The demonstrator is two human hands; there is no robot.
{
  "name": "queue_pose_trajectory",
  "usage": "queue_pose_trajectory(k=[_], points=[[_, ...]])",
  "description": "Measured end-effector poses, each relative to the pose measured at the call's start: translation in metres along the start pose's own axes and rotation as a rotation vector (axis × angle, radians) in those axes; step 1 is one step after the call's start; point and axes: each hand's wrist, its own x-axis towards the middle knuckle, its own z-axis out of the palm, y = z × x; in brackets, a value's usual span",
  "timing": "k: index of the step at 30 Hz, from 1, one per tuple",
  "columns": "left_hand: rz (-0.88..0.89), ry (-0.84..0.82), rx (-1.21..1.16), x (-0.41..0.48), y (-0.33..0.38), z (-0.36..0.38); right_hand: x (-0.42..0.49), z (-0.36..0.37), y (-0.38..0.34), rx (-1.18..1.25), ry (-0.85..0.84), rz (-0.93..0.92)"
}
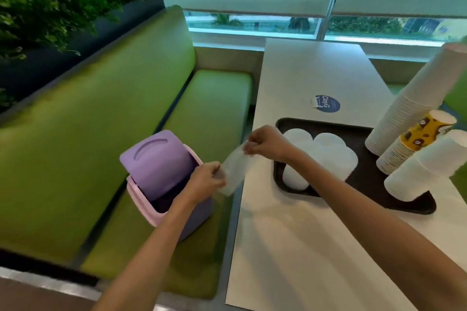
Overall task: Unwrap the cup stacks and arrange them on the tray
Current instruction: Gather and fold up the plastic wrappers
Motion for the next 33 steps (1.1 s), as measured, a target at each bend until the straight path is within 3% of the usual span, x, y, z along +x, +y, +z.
queue_pose_trajectory(k=[5,11,23,28,33], points=[[-0.028,0.241,0.111,0.003,-0.032,-0.026,0.035,0.058,-0.033,-0.117,0.007,-0.122],[-0.055,0.391,0.136,0.013,-0.073,-0.042,0.076,0.117,-0.053,-0.234,-0.036,-0.17],[-0.338,0.211,0.273,0.019,-0.143,-0.025,0.108,0.218,-0.014,-0.335,-0.331,-0.045],[-0.429,0.152,0.325,0.019,-0.157,-0.018,0.104,0.229,-0.008,-0.273,-0.344,-0.065],[-0.457,0.143,0.32,0.017,-0.153,-0.012,0.094,0.216,-0.006,-0.132,-0.227,-0.063]])
